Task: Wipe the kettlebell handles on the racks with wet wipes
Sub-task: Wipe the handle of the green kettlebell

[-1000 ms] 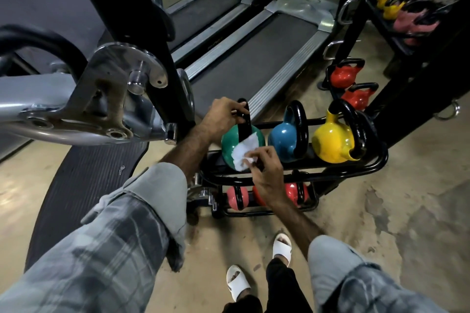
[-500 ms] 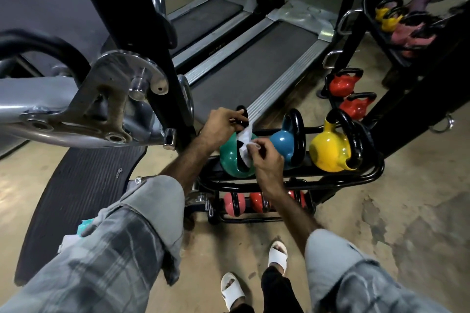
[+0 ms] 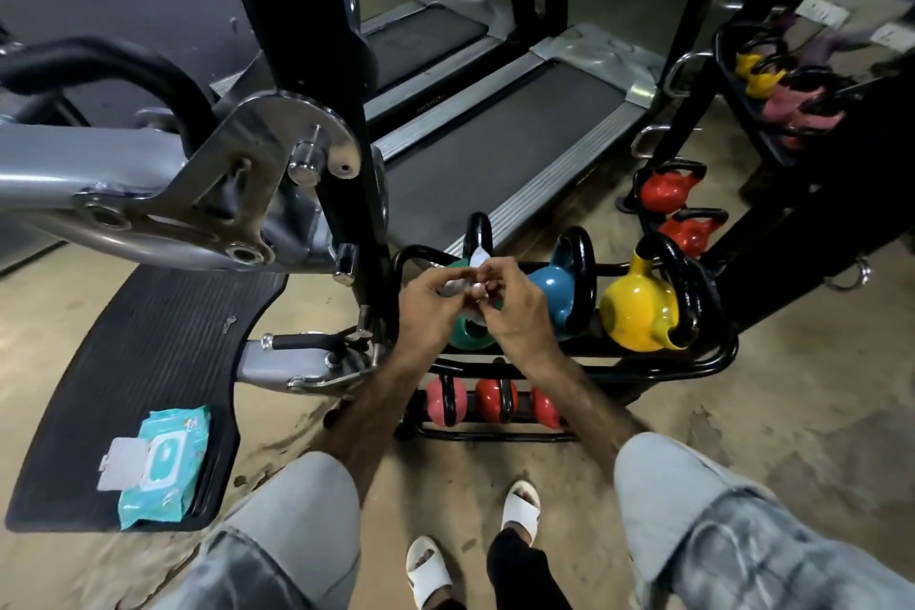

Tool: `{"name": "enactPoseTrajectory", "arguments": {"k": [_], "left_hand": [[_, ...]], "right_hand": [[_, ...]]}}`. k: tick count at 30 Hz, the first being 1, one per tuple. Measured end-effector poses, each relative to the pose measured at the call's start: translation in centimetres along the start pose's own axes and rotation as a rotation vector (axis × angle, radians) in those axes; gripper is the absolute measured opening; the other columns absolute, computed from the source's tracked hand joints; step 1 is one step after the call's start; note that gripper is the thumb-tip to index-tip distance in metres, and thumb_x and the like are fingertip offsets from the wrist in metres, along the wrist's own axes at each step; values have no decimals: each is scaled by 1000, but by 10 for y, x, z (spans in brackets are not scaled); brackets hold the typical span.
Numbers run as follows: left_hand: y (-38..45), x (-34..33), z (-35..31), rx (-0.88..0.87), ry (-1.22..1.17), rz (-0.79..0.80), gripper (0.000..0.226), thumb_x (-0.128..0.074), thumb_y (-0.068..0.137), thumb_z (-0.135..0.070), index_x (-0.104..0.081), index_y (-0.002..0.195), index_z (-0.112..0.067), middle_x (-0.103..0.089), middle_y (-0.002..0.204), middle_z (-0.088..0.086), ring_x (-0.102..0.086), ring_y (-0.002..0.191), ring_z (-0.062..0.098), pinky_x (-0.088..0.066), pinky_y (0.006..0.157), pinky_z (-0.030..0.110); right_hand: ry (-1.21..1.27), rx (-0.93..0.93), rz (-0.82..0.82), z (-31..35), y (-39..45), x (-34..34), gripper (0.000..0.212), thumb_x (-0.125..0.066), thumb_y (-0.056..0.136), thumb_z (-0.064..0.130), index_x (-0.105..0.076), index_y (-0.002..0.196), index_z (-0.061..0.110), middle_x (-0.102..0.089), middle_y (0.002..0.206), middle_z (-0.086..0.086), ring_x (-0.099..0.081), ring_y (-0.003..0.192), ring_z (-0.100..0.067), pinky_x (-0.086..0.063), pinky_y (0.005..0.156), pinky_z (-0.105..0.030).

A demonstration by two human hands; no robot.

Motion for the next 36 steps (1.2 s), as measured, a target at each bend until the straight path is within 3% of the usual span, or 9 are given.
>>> {"name": "enactPoseTrajectory", "arguments": {"k": [5,8,12,15,17,21,25,31,36], "left_hand": [[-6,-10,27,231,41,-130,17,-69,80,-5,-76,94,-11,-75,90,1,-68,83,8,-53,78,17],[-13,-16,35,213,69,-44,29,-59,81,1,-75,100,-14,-74,93,-3,-66,88,6,-44,72,2],[-9,-15,30,222,-30,76,28,-55,89,-11,-71,111,-18,-73,103,-4,-65,98,8,-52,88,23],[-6,-16,22,170,-162,54,22,-58,93,-16,-66,113,-21,-69,95,-14,-63,89,-8,-47,78,9],[-3,-20,23,208,-177,38,15,-57,95,-21,-70,101,-18,-64,81,-14,-61,77,-4,-47,75,14],[0,-22,33,268,-104,101,37,-51,97,-35,-61,67,-17,-53,65,-4,-47,65,7,-39,66,29],[-16,-13,35,207,-142,71,17,-61,92,-26,-74,82,-22,-71,77,-4,-60,76,5,-48,73,28],[22,-28,-7,232,-252,-80,16,-61,92,-15,-73,96,-5,-66,80,-1,-54,73,3,-44,63,9],[-22,-16,28,205,-96,16,21,-64,90,-26,-74,105,-14,-72,90,-9,-65,82,-4,-50,77,18]], "right_hand": [[92,-134,-46,-7,-15,8,48,-69,83,2,-55,122,26,-56,119,8,-60,96,1,-53,81,-14],[147,-270,24,-15,-6,9,47,-70,85,7,-60,127,24,-63,122,12,-63,95,5,-53,87,-16],[139,-303,52,-13,1,13,49,-73,81,4,-65,125,24,-64,120,10,-64,89,-2,-53,84,-15],[114,-303,42,-10,-1,12,52,-74,80,2,-64,126,23,-61,118,12,-60,82,7,-46,75,-3],[119,-300,28,-11,-1,10,52,-74,80,2,-64,126,25,-61,117,12,-58,82,12,-47,74,-3],[89,-284,21,-12,3,9,52,-76,78,2,-66,123,23,-64,117,7,-60,77,9,-47,73,-4],[82,-287,20,-9,3,10,51,-75,79,0,-65,124,20,-61,119,10,-56,79,18,-45,71,-1],[65,-299,34,-11,7,11,48,-75,78,-2,-66,121,18,-62,120,6,-62,83,3,-47,72,-2],[54,-301,46,-10,7,12,47,-75,77,0,-66,119,19,-61,116,9,-58,76,11,-47,69,-4]]}}
Point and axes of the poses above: each hand's wrist, its own y-axis towards the middle knuckle, its own x-axis out of the back of the hand, z = x × y, the point moved 1 cm from there along y, towards the middle knuckle
